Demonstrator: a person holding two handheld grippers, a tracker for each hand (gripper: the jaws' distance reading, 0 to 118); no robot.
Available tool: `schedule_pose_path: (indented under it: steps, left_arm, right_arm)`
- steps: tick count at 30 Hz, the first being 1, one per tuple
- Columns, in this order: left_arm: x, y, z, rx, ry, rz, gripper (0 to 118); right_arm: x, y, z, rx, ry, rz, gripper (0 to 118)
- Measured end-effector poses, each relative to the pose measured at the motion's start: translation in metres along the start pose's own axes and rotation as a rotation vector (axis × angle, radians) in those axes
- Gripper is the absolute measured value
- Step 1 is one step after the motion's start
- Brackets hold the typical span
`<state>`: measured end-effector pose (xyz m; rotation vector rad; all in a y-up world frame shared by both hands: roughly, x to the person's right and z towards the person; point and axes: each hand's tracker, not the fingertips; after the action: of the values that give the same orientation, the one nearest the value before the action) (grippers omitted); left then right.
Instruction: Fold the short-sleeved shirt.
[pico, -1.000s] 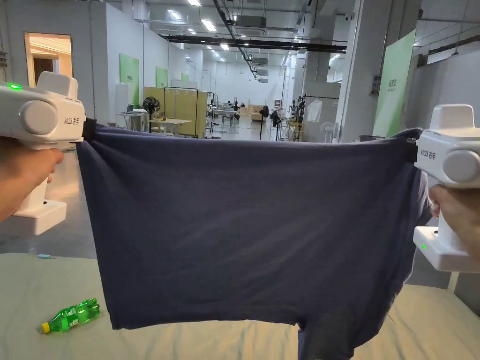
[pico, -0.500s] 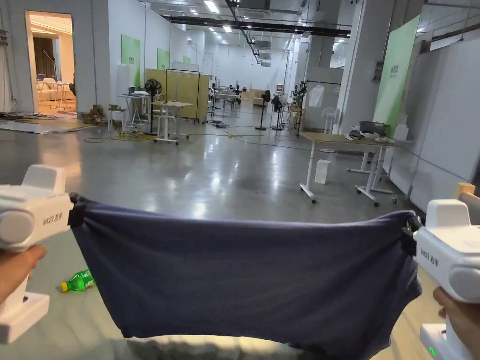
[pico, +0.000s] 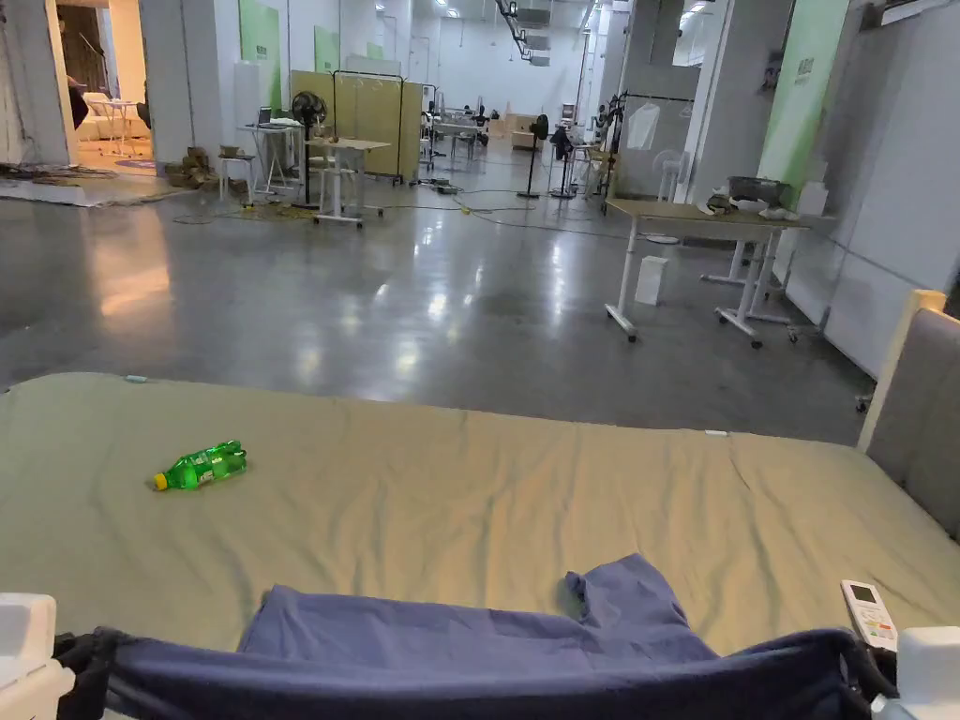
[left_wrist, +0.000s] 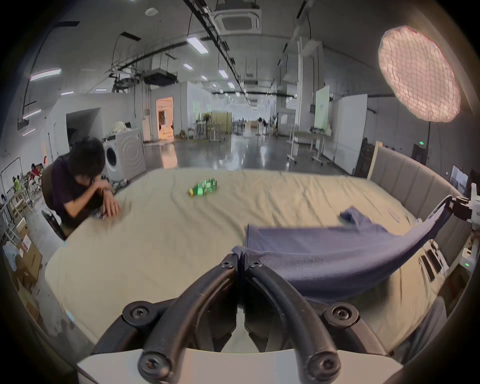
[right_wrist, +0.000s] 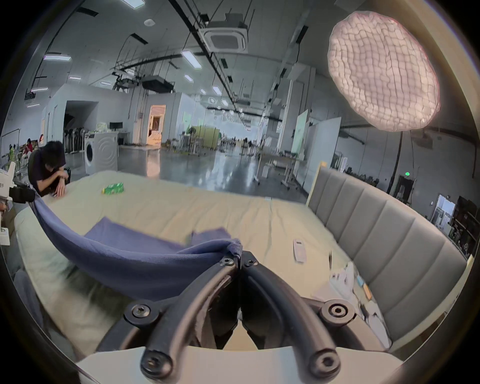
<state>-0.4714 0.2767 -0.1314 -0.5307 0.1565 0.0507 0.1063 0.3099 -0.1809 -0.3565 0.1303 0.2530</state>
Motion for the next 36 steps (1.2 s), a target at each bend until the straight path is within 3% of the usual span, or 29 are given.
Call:
schedule_pose_path:
  steps: [9,10,15,20,30,32,33,35,36]
  left_arm:
    - [-0.001,-0.091,0.007,-0.263,-0.016,-0.051,4]
    - [-0.001,-0.097,0.004,-0.29,-0.017,-0.051,4]
    - [0.006,-0.116,-0.018,-0.401,-0.007,-0.126,4]
    - [0.009,-0.131,-0.045,-0.525,-0.003,-0.141,4]
    - [0.003,-0.152,-0.062,-0.559,-0.003,-0.023,4]
    - [0.002,-0.151,-0.058,-0.551,-0.019,-0.035,5]
    - [0.001,-0.148,-0.055,-0.547,-0.023,-0.036,9]
    - [0.002,-0.139,-0.049,-0.53,-0.01,-0.024,25]
    - [0.003,-0.134,-0.045,-0.493,-0.003,-0.015,40]
  right_arm:
    - [-0.013,-0.088,0.027,-0.28,0.065,0.071,1]
    - [-0.015,-0.097,0.027,-0.326,0.075,0.049,1]
    - [-0.019,-0.136,0.006,-0.456,0.079,0.111,1]
    - [-0.028,-0.152,-0.007,-0.554,0.066,0.12,1]
    - [-0.039,-0.189,-0.035,-0.654,0.068,0.127,3]
    - [-0.041,-0.176,-0.026,-0.651,0.061,0.132,13]
    - [-0.042,-0.171,-0.023,-0.646,0.04,0.141,31]
    - [-0.036,-0.163,-0.019,-0.629,0.012,0.152,61]
    - [-0.032,-0.154,-0.015,-0.59,0.001,0.135,71]
